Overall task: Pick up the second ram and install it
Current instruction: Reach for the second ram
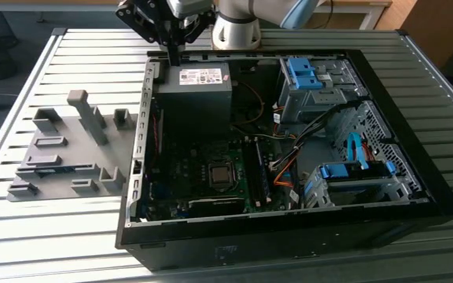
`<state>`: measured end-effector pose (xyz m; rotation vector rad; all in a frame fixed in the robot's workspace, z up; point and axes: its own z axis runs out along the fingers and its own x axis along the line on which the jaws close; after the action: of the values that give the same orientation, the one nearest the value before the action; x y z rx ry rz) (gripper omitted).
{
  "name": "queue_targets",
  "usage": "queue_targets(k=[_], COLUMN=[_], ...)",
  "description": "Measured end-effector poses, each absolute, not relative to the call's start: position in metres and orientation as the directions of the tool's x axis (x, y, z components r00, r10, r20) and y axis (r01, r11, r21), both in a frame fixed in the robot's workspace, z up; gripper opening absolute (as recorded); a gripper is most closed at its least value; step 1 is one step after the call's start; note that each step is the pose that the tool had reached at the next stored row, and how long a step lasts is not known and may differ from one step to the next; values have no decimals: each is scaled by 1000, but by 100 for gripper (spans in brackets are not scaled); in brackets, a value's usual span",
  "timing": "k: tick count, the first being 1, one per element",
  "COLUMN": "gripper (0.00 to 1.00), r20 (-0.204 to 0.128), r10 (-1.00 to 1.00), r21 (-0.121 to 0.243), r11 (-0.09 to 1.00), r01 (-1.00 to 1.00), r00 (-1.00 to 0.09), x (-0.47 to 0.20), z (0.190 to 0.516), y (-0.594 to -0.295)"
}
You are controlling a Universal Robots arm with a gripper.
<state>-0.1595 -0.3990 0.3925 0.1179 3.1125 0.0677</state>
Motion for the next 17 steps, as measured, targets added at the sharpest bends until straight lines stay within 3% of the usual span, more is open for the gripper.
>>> queue_targets(k=[17], gripper=[11], r20=[-24], r10=[76], r21=[44], r11=[996], r01=[75], r00=[-997], x=[-175], z=[391], y=[-399])
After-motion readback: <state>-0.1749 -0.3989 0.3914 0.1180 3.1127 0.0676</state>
